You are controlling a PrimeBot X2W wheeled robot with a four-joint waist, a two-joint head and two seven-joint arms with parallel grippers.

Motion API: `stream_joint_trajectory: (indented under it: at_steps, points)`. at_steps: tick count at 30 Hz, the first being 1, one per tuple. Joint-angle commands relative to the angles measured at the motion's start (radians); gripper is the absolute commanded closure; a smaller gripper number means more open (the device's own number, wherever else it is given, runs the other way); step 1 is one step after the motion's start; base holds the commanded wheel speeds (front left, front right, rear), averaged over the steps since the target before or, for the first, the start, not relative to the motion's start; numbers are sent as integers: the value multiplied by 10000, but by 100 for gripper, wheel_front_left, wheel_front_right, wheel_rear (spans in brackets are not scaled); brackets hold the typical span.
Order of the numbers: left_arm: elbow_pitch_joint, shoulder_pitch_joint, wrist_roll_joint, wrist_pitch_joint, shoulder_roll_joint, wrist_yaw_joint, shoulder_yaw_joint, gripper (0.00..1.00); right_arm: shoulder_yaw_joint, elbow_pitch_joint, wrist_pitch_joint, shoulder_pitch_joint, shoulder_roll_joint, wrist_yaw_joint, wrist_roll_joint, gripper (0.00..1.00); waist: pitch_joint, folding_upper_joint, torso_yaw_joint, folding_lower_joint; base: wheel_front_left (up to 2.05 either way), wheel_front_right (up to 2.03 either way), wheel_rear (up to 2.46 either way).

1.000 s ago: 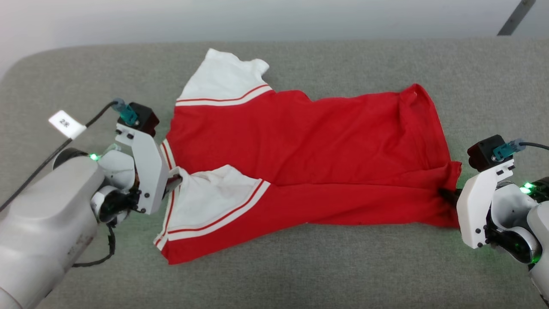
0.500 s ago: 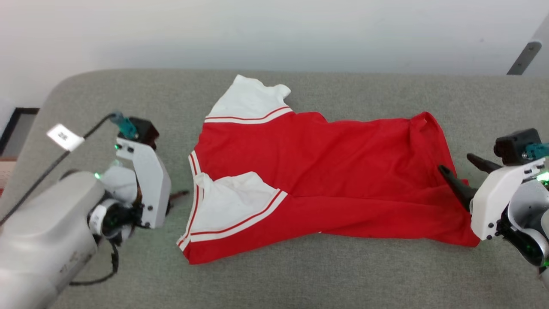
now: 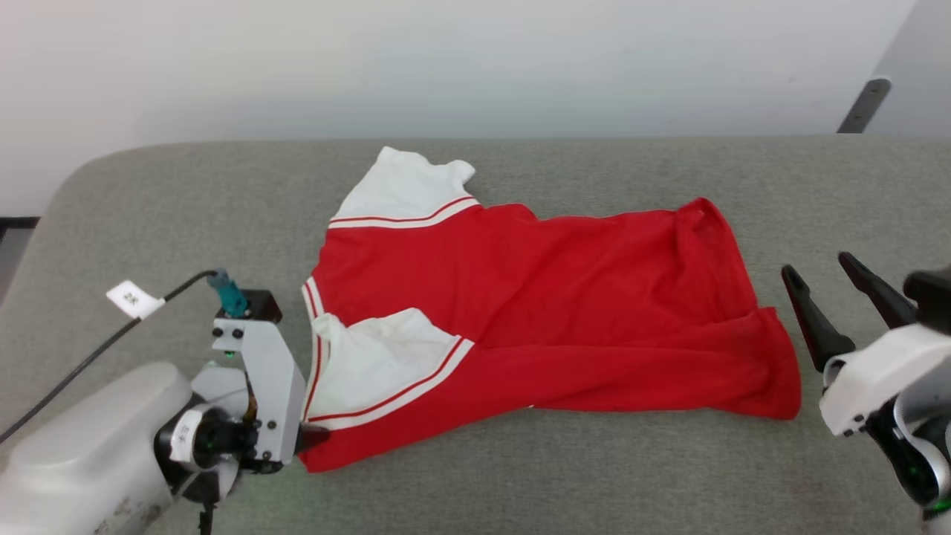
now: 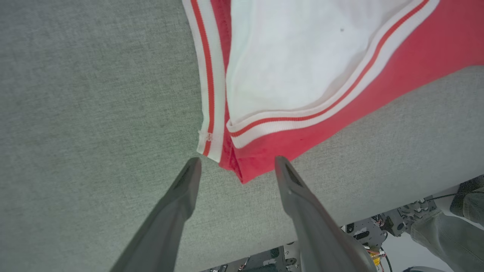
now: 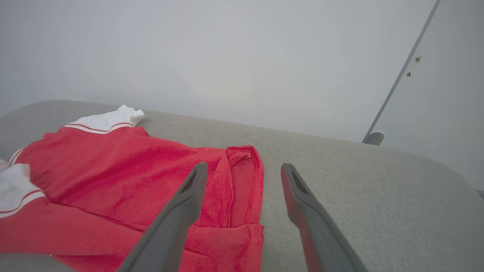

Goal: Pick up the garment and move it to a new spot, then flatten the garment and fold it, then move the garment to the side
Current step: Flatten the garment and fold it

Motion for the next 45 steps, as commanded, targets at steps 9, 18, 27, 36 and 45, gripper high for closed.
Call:
stream_joint_trajectory:
  at_steps: [9,18,27,36,45]
  points:
    - [415,570,51,-287,179,-27,-141,0,-1465,-1345,490,1424,753,-10,-435,0,13,0,-506,0,0,0,0]
    - [1552,846,-49,-749,-283,-669,-117,0,-2226,-2531,1130,2473,1466,-9,-734,0,139,0,-644,0,0,0,0]
    - [2543,495,182,-1332,-861,-1494,-30,100,-1940,-2580,2327,2629,1333,-9,-386,0,360,0,-566,0,0,0,0]
    - [3085,34,419,-1534,-1203,-1880,1,100,-1195,-1353,3849,1738,923,-9,236,0,686,0,-330,0,0,0,0]
    - [3474,-252,539,-1643,-1609,-2082,2,100,-264,738,5252,379,607,-9,461,0,962,0,-20,0,0,0,0]
